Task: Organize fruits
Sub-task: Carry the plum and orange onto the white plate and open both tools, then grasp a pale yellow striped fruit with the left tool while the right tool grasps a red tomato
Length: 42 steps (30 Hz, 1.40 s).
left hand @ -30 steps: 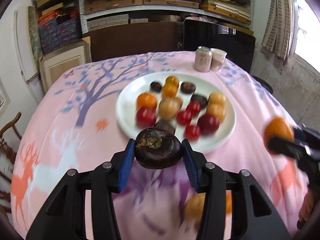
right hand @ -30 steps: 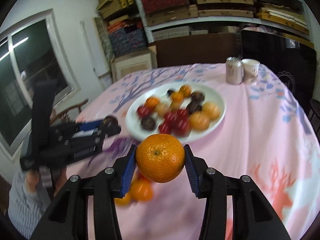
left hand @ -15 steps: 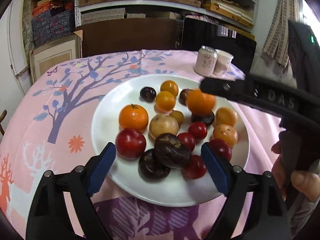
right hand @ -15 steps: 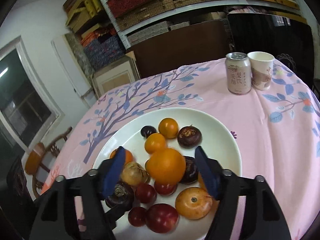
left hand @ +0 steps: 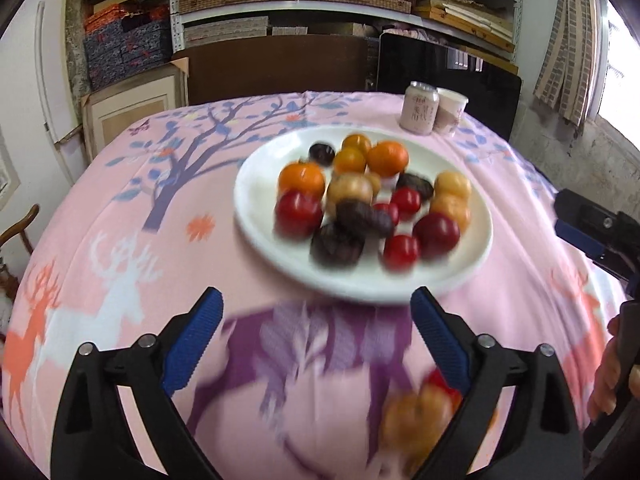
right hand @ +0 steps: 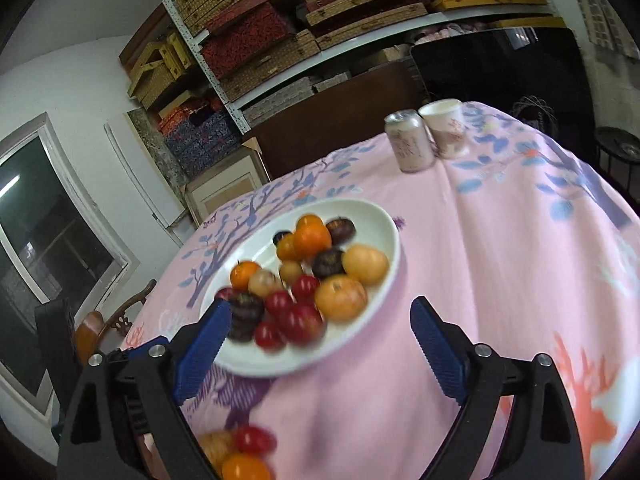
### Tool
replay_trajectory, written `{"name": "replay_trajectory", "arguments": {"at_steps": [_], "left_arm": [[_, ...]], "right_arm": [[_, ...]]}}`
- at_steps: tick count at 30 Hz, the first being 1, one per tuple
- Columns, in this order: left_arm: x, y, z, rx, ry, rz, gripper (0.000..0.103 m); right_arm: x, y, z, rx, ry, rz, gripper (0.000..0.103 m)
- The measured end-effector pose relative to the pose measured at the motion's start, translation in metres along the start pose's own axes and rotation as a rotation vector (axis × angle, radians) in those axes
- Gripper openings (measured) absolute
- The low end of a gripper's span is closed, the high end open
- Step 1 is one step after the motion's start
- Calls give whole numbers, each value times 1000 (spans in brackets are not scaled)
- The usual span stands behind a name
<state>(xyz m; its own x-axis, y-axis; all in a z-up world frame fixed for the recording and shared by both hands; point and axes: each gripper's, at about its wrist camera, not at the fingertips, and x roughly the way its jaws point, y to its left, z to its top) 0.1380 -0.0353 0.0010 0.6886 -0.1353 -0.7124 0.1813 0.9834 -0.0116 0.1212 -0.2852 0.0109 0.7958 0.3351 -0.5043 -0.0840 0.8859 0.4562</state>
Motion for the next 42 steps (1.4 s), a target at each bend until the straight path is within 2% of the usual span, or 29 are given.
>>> {"name": "replay_trajectory", "arguments": {"at_steps": [3, 6, 9, 16, 19, 21, 24, 25, 26, 29, 31, 35, 38, 42], "left_arm": [[-16, 5, -24, -11, 7, -4, 96], [-32, 7, -41, -30, 5, -78, 96], [-39, 4, -47, -22, -13, -106, 98], [-18, -13, -48, 43, 65, -93, 99], [-16, -14, -48, 53, 65, -94, 99], [-19, -7, -46, 39, 48, -66, 99], [-27, 23, -43, -56, 4, 81, 99], [-27, 35, -43, -106, 4, 103, 99], [-28, 52, -43, -180, 10, 81, 99], [-35, 70, -47, -270, -5, -4, 99], [-37, 67, -48, -252, -14, 9, 99], [-22, 37, -48, -110, 31, 59, 99], [-18, 24, -48, -27, 35, 104, 99], [-18, 13, -48, 23, 18, 103, 99]], "right_arm": [[-13, -9, -19, 40, 2, 0, 98], [-18, -16, -26, 66, 15, -1, 98], [-18, -23, -28, 88, 23, -3, 98], [-14, -30, -31, 124, 42, -3, 98], [-13, -30, -33, 125, 54, 0, 98], [-13, -29, -33, 121, 56, 1, 98], [-13, -29, -32, 122, 55, 6, 98], [-13, -29, -32, 124, 56, 7, 98], [-13, -29, -32, 124, 56, 7, 98], [-13, -29, -32, 124, 57, 13, 98], [-13, -29, -32, 123, 56, 14, 98], [-13, -29, -32, 123, 58, 12, 98], [-14, -28, -33, 122, 58, 11, 98], [-14, -27, -33, 121, 55, 13, 98]]}}
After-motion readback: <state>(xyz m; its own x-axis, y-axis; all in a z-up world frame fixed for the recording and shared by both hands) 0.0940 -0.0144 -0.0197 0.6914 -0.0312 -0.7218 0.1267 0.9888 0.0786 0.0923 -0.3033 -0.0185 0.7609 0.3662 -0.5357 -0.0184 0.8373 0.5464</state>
